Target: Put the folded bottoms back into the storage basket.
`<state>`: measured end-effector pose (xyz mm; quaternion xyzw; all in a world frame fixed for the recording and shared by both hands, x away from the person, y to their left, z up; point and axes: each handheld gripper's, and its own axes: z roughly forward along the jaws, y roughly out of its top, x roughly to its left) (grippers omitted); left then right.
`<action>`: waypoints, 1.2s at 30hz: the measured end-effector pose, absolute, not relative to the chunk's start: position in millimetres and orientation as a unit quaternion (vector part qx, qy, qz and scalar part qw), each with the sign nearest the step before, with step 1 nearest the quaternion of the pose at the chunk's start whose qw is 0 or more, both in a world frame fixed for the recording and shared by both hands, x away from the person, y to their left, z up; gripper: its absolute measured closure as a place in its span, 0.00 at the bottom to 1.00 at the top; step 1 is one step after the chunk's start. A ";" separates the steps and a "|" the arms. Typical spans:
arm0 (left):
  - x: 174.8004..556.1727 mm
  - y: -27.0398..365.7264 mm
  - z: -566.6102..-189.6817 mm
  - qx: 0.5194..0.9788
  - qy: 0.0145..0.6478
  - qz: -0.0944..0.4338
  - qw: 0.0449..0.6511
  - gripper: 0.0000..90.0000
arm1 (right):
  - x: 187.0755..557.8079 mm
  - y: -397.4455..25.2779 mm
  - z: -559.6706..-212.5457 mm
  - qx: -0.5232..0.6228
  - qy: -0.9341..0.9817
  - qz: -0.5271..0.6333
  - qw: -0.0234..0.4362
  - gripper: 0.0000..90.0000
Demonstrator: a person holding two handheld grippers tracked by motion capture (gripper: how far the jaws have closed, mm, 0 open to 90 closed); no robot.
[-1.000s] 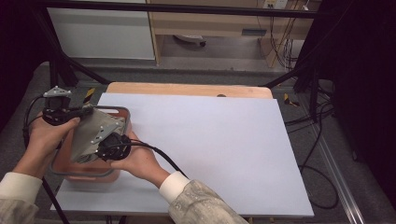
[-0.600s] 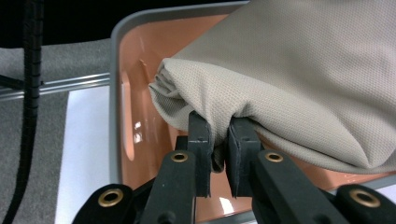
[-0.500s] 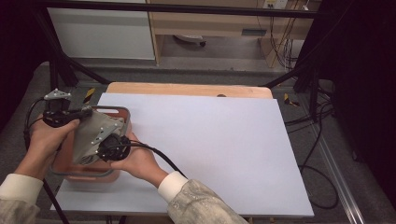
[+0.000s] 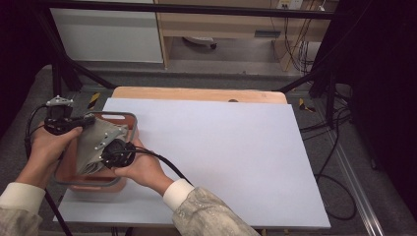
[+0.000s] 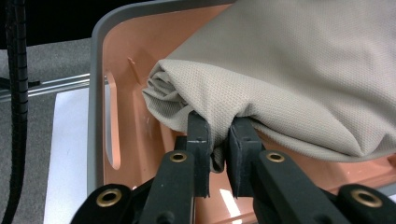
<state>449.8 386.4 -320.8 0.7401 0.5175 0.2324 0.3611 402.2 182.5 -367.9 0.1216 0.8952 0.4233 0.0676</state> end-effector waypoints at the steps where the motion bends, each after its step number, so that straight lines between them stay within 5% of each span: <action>1: 450.3 386.8 -322.2 0.739 0.518 0.229 0.364 0.88 | 402.5 182.6 -368.1 0.124 0.896 0.422 0.067 0.88; 3: 451.1 387.7 -325.1 0.736 0.519 0.232 0.367 0.80 | 403.3 181.8 -367.9 0.135 0.895 0.421 0.063 0.75; 6: 450.6 388.6 -325.2 0.725 0.522 0.246 0.376 0.56 | 400.8 176.2 -361.6 0.146 0.890 0.426 0.071 0.57; 17: 418.0 365.5 -308.8 0.710 0.507 0.302 0.384 0.29 | 397.7 138.0 -324.8 0.178 0.869 0.455 0.083 0.14; 23: 405.5 350.2 -312.1 0.717 0.499 0.303 0.382 0.18 | 404.9 118.0 -313.1 0.192 0.851 0.478 0.102 0.08; 36: 384.0 328.6 -333.2 0.704 0.515 0.298 0.387 0.13 | 426.8 89.6 -298.6 0.218 0.824 0.506 0.133 0.08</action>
